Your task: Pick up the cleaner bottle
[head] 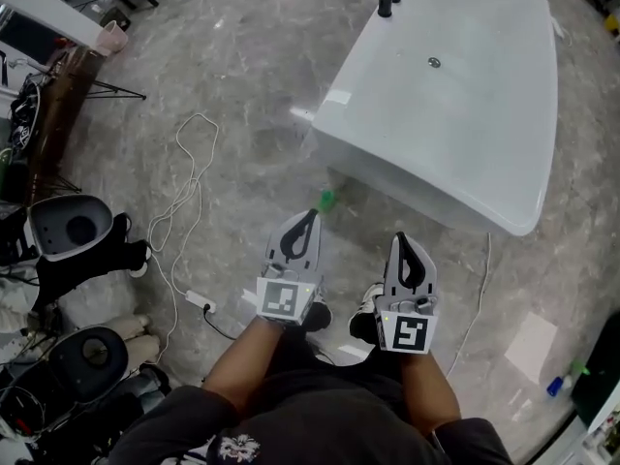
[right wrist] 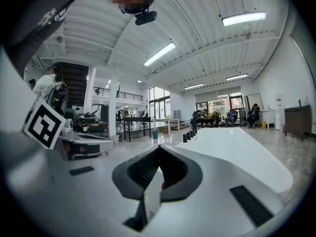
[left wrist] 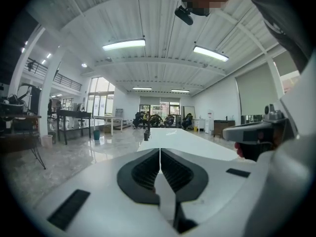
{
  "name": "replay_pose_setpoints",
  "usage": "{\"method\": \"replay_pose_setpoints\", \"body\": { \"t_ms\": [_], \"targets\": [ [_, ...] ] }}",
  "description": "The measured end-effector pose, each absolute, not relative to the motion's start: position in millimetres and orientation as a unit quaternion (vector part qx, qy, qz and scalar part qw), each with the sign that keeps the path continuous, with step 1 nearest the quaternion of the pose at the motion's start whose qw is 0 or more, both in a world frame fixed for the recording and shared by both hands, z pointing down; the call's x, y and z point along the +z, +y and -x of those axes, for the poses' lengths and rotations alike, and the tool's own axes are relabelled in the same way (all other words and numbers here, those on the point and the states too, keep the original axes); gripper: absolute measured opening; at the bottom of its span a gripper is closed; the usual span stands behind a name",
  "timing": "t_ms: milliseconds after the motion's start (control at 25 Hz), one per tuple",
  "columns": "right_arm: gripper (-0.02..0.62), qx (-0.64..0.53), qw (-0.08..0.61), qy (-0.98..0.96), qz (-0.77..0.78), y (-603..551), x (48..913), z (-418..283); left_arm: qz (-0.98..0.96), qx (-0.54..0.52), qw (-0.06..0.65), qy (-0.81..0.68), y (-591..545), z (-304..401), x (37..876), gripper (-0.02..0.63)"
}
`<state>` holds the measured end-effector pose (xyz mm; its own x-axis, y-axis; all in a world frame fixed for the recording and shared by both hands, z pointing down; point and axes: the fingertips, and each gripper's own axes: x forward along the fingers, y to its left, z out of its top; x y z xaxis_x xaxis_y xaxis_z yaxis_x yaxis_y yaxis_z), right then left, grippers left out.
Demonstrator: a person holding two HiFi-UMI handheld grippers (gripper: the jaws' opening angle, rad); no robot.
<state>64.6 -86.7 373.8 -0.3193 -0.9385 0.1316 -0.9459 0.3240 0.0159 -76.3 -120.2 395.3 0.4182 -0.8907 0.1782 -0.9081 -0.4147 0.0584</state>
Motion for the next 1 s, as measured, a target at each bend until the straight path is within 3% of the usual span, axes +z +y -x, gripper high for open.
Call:
{"method": "replay_pose_setpoints", "body": {
  "t_ms": [240, 360, 480, 760, 1000],
  "targets": [
    [0.006, 0.043, 0.059, -0.81, -0.582, -116, 536, -51, -0.827, 0.058, 0.066, -0.555, -146, 94, 563, 0.008],
    [0.006, 0.046, 0.09, -0.809, -0.58, -126, 615, -52, -0.825, 0.056, 0.055, -0.559, -154, 95, 634, 0.009],
    [0.006, 0.028, 0.071, -0.811, -0.58, -138, 668, -52, -0.821, 0.068, 0.047, -0.565, -159, 99, 702, 0.015],
    [0.006, 0.011, 0.059, -0.82, -0.569, -146, 762, -49, -0.812, 0.078, 0.05, -0.576, -158, 111, 827, 0.081],
    [0.006, 0.031, 0.045, -0.823, -0.566, -145, 796, -46, -0.817, 0.114, 0.06, -0.562, -151, 109, 916, 0.201]
  ]
}}
